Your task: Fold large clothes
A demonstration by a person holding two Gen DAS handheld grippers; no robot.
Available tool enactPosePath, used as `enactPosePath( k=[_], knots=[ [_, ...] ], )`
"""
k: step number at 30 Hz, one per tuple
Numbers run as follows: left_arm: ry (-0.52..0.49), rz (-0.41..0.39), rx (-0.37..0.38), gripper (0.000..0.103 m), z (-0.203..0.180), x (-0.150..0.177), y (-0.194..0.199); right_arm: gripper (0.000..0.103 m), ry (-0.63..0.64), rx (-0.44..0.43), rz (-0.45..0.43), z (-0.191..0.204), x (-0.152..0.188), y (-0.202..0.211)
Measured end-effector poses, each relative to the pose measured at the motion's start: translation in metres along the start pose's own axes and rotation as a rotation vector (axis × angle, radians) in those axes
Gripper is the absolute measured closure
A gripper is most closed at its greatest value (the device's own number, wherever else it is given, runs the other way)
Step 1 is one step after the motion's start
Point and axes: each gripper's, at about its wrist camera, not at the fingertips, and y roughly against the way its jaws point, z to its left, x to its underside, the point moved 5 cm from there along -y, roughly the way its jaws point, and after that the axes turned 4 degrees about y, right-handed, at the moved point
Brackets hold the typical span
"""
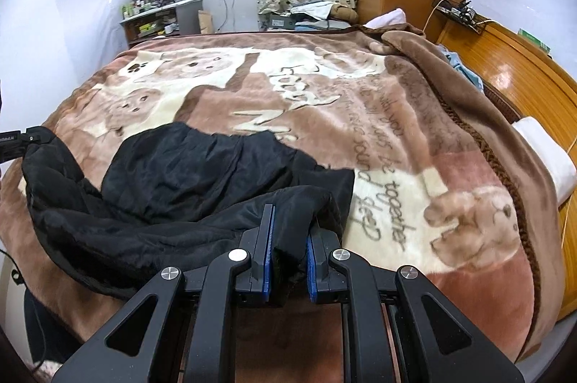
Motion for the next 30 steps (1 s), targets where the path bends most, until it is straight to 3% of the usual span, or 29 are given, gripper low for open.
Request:
enactPosePath(
  k=[10,18,23,26,29,30],
  knots=[
    [0.032,0.030,-0.048,0.083,0.004,-0.057,-0.062,0.088,-0.061,-0.001,0.040,-0.026,-0.036,-0.059],
    [0.054,0.103,-0.122,0.081,0.016,-0.077,-0.129,0.088,-0.140,-0.043,0.127,-0.043,-0.057,-0.121],
    [0.138,0.161,-0.122,0.078,0.032,-0.085,-0.171,0.086,-0.204,-0.057,0.219,-0.054,-0.062,-0.170],
    [0.208,0.165,-0.094,0.068,0.041,-0.089,-0.185,0.085,-0.306,-0.063,0.255,-0.063,-0.061,-0.188],
    [0.221,0.129,-0.076,0.045,0.046,-0.092,-0.185,0.081,-0.424,-0.068,0.298,-0.072,-0.055,-0.199],
    [0.213,0.110,-0.085,0.033,0.047,-0.095,-0.183,0.080,-0.431,-0.070,0.297,-0.073,-0.056,-0.200]
  ],
)
